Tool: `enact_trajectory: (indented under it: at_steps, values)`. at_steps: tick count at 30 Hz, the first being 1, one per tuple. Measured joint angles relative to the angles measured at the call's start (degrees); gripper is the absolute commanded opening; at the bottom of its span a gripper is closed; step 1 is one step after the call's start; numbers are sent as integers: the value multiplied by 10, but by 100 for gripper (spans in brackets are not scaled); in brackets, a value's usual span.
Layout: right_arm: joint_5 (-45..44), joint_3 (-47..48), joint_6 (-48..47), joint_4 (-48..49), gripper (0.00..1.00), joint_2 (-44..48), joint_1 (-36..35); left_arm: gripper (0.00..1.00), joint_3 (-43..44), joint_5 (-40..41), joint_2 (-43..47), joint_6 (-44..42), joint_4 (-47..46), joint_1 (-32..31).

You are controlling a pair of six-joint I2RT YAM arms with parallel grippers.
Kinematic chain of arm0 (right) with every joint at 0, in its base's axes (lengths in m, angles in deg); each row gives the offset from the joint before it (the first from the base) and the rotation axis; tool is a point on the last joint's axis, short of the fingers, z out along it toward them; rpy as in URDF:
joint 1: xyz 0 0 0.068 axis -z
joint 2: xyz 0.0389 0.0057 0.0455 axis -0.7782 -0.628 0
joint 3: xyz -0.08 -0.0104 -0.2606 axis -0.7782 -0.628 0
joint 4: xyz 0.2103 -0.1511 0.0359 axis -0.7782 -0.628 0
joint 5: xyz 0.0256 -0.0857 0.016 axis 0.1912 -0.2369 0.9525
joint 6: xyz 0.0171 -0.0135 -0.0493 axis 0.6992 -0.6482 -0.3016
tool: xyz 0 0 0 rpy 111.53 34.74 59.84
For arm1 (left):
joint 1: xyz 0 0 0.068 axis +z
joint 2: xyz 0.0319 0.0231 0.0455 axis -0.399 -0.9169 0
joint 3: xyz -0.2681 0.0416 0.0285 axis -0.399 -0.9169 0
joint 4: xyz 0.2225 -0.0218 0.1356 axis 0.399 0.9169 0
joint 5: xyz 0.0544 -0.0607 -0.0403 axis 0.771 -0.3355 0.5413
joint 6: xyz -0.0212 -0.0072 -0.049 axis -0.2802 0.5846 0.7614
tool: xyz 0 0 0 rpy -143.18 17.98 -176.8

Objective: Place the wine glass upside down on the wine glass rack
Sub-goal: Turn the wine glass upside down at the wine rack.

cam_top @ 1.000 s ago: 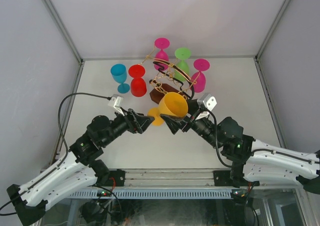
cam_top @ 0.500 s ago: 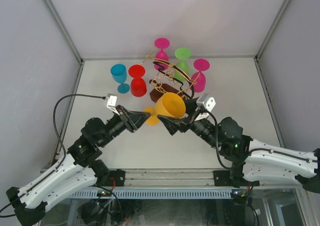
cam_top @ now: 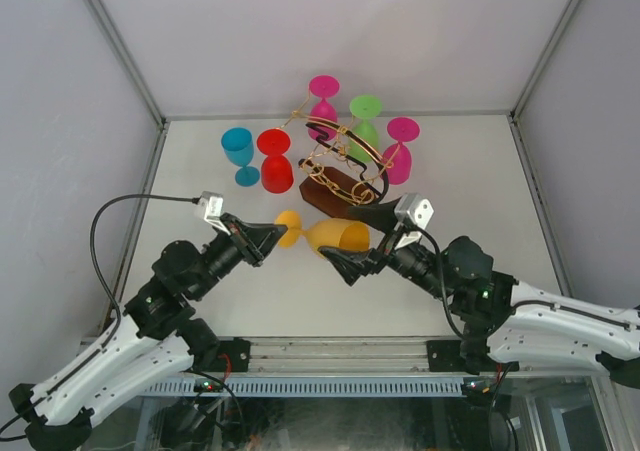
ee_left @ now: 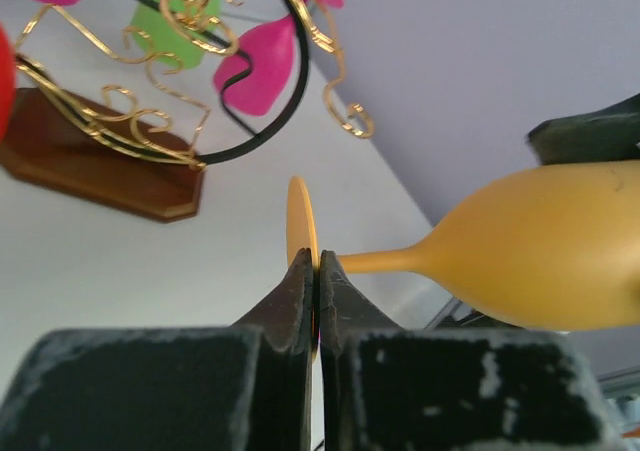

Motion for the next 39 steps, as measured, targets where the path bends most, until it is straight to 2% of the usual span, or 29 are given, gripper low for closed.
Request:
enact_trajectory:
  at_steps: [12, 21, 29, 39]
  values:
    - [19, 1, 81, -214, 100, 118, 26, 0, 73, 104, 45, -158, 205, -2]
    - [64, 42, 56, -370, 100, 132, 94, 0, 134, 134, 19, -305, 319, -2]
    - [81, 49, -48, -391, 100, 131, 103, 0, 142, 114, -10, -403, 350, -6]
    - [120, 30, -121, -350, 100, 108, 104, 0, 143, 99, -23, -460, 349, -15]
